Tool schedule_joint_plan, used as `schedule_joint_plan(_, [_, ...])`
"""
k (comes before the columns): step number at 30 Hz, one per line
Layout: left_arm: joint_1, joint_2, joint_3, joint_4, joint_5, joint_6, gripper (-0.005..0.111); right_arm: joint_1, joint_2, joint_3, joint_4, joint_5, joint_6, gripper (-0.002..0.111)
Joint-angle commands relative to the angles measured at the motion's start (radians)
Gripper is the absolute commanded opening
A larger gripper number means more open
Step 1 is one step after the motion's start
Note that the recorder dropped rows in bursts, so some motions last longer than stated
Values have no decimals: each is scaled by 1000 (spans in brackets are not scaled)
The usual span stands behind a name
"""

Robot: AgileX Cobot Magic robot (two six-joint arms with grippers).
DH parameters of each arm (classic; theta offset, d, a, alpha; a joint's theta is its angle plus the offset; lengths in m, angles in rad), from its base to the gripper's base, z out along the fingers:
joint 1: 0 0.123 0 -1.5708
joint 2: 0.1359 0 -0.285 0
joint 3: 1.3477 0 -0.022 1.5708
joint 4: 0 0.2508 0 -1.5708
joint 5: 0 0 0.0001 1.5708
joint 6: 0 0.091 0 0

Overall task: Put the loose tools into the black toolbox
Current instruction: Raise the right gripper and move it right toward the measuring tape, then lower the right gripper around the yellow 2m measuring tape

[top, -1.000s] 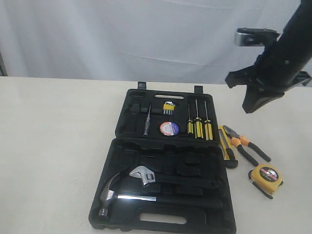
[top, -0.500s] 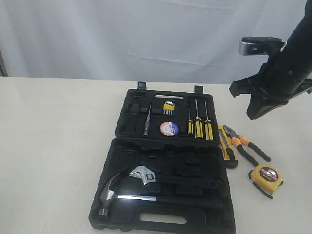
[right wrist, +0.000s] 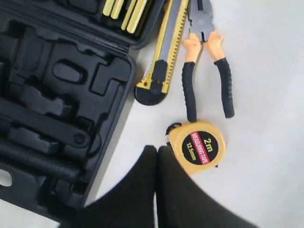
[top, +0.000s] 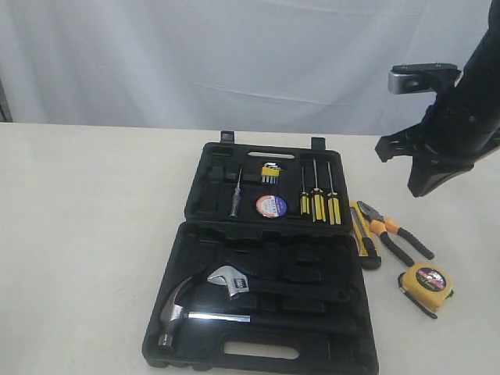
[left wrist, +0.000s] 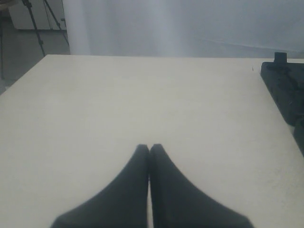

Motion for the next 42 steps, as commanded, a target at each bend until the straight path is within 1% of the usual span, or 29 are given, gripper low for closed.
schedule_joint_plan(1, [-5,-1,3,0,-5,-6,0,-7,-11,18,-27,51,22,-1])
schedule_joint_plan(4, [-5,-1,3,0,-5,-6,0,-7,-36,87,-27,24,42,-1])
schedule_joint_plan(6, [-5,-1,3,0,-5,-6,0,-7,-61,166,-35,-16,48,-1])
schedule_joint_plan(11, [-5,-1,3,0,-5,-6,0,-7,-110,356,-39,-170,66,-1])
schedule_joint_plan(14, [-5,-1,3,0,-5,-6,0,-7,-112,414,-39,-203,69,-1])
schedule_joint_plan(24, [-5,-1,3,0,-5,-6,0,-7,-112,422,-7,-223,69,-1])
schedule_joint_plan(40, [-5,-1,3,0,-5,-6,0,-7,-112,422,-9,-248,65,-1])
schedule_joint_plan(42, [-5,-1,3,0,-5,-6,0,-7,-107,422,-12,-251,69,1])
